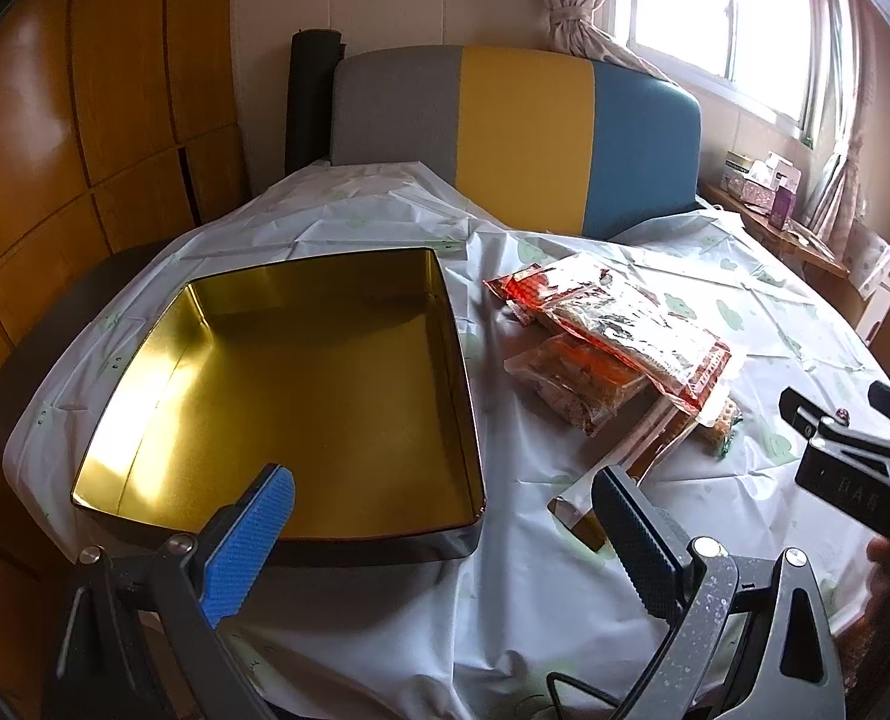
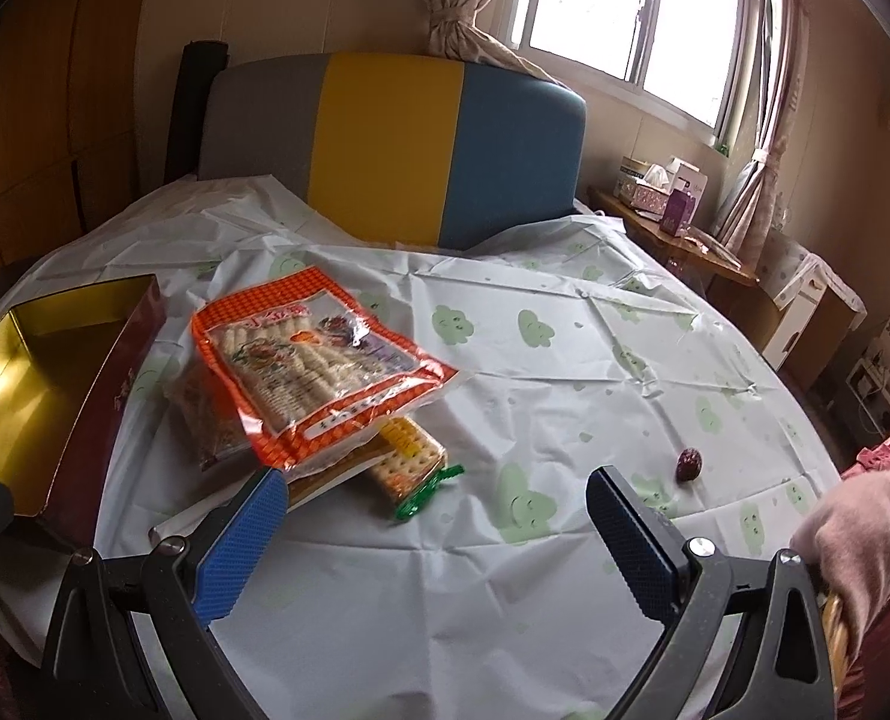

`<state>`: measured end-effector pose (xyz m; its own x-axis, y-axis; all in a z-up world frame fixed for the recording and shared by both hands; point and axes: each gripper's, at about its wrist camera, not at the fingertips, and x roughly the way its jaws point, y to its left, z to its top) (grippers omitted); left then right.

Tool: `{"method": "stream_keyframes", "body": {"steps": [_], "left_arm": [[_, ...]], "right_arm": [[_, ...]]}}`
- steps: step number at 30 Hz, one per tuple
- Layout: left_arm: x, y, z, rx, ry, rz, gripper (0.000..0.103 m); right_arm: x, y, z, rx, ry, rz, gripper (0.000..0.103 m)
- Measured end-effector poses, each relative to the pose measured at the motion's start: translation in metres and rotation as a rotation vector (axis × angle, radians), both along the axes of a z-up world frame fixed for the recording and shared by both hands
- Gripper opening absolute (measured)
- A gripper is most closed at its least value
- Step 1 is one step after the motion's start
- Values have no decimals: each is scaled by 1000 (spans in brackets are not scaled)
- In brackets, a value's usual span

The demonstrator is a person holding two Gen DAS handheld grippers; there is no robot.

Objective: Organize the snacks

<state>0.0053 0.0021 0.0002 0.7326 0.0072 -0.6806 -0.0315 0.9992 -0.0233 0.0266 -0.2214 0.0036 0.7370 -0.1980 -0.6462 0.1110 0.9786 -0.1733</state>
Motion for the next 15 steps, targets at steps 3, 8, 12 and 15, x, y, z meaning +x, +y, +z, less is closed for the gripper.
{"method": "stream_keyframes", "body": {"steps": [3,8,12,15], "left_arm": [[0,-1,1,2,1,0,100],[1,-2,1,2,3,-3,100],[2,-4,1,5,5,-4,100],[3,-6,1,4,9,-6,100]], "right_arm": [[2,-2,6,-9,-8,8,101],[8,-6,15,-32,-29,15,101],[14,-13,24,-49,-40,19,101],[19,-21,33,-51,-49,16,101]]}}
